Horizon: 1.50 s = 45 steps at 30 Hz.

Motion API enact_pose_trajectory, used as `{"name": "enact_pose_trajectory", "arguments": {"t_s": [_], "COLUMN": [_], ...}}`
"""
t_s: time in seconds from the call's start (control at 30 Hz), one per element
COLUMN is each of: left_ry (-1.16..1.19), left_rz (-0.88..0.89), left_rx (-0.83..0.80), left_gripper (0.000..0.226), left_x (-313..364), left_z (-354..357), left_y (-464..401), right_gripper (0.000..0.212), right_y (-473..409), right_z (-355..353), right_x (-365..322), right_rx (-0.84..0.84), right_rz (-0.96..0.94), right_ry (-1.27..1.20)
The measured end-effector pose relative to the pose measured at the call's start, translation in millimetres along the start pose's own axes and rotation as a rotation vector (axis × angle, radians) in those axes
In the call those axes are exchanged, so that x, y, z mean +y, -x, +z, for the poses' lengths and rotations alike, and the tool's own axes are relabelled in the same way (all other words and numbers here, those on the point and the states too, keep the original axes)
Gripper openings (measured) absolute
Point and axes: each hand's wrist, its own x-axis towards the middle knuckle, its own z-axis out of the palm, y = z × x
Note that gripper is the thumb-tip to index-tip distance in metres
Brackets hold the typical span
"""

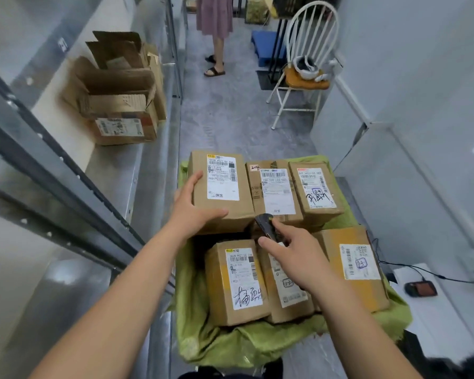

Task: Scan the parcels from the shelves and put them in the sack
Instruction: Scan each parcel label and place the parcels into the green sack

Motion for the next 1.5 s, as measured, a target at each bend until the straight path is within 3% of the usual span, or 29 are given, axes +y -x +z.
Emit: {"name": "enact_pose_trajectory", "arguments": {"t_s": [0.13, 0.47, 0.73, 0.87, 1.1, 1.3, 1.5], "left_ry": [-0.005, -0.246, -0.538, -0.672, -0.864, -0.852, -0.83], "left_rz": [-0.041, -0.003, 0.13, 0.128, -0.191, -0.432, -0.643], "left_rx": [-0.062, -0.009, 0.112, 0.258, 0.51, 0.684, 0.874], "left_gripper": [0.114, 0.111, 0.082, 0.075, 0.082, 0.087, 0.085], "left_x": [-11, -15, -4, -1, -15, -27, -43], "left_z": [9, 18, 25, 28, 64, 90, 103], "left_y": [2, 19, 88, 141, 252, 354, 463], "right_gripper": [0.075, 0.077, 0.078, 0.077, 0.053, 0.075, 0.074], "right_y": [1, 14, 21, 23, 49, 93, 161], "right_z": [7, 14, 5, -1, -2, 15, 47], "right_x": [-2, -3, 6, 12, 29, 49, 51], "right_rx": [0.019, 0.002, -0.085, -0.175, -0.411, -0.628, -0.815], "right_rz": [0.024, -0.003, -0.117, -0.243, -0.485, -0.639, -0.884], "right_ry": [0.011, 0.025, 0.079, 0.105, 0.174, 0.346, 0.456]}}
